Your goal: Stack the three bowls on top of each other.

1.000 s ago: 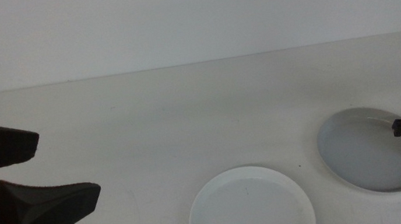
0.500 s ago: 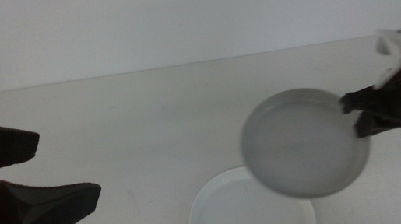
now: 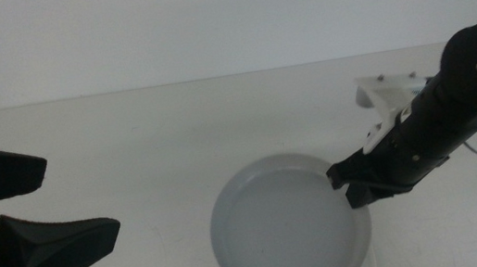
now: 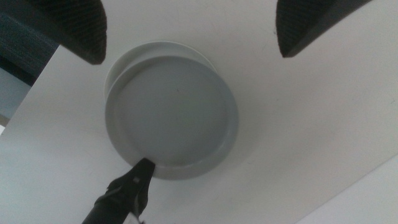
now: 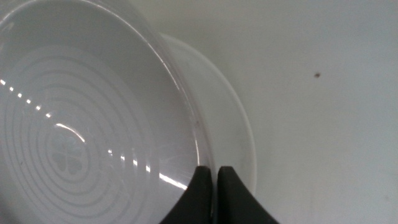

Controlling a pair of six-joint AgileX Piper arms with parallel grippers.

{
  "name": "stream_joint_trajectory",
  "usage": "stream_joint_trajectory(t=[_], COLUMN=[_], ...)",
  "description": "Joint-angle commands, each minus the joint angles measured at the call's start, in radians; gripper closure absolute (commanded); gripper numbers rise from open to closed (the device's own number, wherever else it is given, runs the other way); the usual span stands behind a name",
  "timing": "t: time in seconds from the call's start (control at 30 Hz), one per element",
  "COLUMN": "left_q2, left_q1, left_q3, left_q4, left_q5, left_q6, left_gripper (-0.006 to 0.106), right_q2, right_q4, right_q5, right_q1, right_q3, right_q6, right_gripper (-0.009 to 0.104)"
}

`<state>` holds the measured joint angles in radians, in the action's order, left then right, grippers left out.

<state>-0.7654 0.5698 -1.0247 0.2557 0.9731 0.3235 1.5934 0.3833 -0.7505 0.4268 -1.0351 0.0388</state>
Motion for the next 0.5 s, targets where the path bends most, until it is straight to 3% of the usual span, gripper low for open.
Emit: stream_joint_trajectory(t=[0.0,0.47], left_q2=[0.002,0.002], left_q1=[-0.001,-0.001], left_q3=[-0.031,-0.031], left_q4=[0.015,0.015], left_q5=[-0.063,-0.063], left_q6=[-0.014,-0.014], left_gripper=[-0.004,-0.004], right_q2=[-0.007,0.058], right_q4=[0.019,0.014], right_q5=[0.025,-0.019], right_q1=[0.01,0.01], right_q3=[-0.024,-0.024], right_q6=[0.001,0.017], right_gripper=[0.096,0.095])
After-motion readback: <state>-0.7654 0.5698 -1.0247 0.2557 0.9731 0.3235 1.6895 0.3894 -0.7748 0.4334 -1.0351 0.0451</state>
